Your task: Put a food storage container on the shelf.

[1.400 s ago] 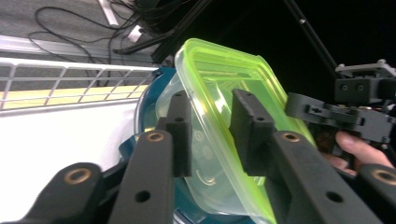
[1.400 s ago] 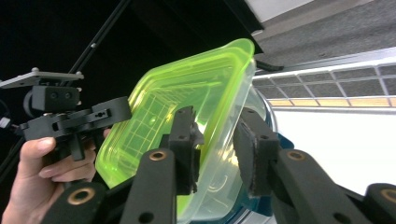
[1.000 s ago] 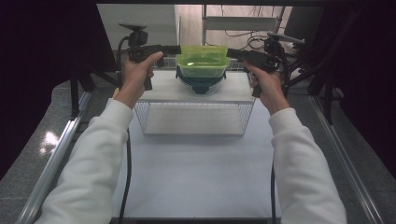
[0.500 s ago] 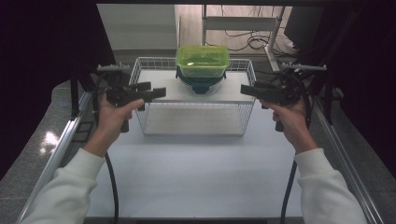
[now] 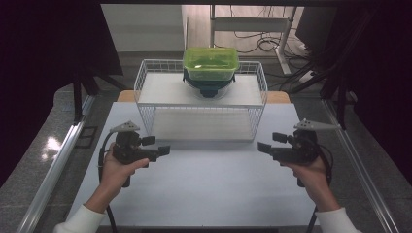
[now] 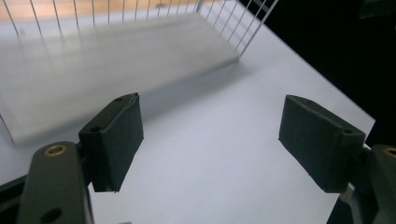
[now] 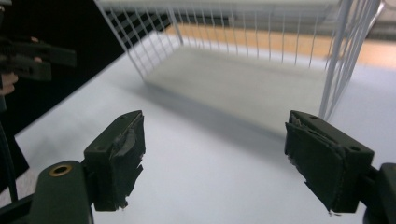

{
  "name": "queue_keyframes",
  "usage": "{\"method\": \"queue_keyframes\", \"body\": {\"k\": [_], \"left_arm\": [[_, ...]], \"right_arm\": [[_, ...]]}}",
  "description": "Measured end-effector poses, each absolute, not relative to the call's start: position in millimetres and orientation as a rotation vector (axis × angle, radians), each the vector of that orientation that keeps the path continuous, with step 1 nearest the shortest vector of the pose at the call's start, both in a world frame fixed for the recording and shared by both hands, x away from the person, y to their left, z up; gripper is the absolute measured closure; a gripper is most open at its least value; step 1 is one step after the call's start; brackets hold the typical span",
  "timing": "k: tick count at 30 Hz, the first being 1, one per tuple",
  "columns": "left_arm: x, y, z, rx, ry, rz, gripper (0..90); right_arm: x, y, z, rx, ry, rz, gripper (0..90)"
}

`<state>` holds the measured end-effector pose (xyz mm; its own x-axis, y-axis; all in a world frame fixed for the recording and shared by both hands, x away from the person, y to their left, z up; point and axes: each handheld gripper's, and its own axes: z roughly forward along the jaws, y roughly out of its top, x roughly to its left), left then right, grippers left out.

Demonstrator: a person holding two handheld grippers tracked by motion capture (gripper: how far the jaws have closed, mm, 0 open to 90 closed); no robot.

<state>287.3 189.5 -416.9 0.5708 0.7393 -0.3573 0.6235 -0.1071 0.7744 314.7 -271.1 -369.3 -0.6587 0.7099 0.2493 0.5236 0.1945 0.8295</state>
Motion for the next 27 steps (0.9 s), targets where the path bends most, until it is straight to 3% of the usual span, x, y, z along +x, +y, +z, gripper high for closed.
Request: {"method": "queue_keyframes", "body": {"k": [13, 27], "left_arm": [[264, 187, -463, 1.877, 1.182, 0.178, 21.9], [265, 188, -466, 1.894, 1.176, 0.194, 21.9]], "right_arm": [[294, -279, -440, 1.285, 2.369, 1.285, 20.2], [292, -279, -442, 1.277, 2.357, 1.291, 20.0]]}}
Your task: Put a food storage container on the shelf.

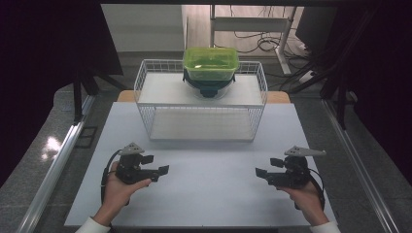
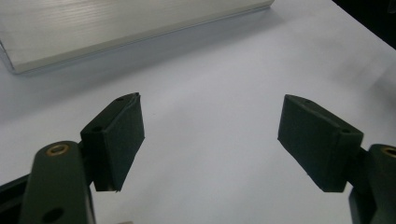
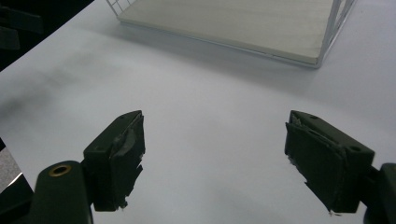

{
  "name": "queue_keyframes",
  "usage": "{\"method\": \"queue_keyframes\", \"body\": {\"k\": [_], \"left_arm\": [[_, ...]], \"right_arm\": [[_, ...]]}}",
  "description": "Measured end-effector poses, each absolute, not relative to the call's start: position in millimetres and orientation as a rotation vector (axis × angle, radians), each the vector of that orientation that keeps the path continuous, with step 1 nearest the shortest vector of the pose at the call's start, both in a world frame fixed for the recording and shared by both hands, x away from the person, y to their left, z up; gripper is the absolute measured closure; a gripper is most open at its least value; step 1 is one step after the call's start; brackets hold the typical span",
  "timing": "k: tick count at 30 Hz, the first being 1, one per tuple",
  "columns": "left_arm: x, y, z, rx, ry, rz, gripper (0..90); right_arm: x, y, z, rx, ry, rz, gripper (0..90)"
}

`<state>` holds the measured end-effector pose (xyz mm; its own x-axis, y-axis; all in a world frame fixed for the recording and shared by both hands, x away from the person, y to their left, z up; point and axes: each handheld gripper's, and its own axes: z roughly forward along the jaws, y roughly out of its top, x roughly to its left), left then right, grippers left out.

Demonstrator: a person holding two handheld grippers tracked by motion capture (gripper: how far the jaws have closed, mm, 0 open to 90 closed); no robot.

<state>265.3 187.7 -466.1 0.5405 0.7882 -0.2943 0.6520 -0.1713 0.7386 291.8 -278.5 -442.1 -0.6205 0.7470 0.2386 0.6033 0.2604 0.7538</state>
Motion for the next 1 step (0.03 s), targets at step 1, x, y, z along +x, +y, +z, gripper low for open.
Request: {"method": "queue_keyframes", "body": {"k": [1], "left_arm": [[265.3, 187.6, -466.3, 1.896, 1.176, 0.197, 21.8]], "right_arm": [[291.7, -278.8, -441.8, 1.278, 2.355, 1.295, 19.6]]}}
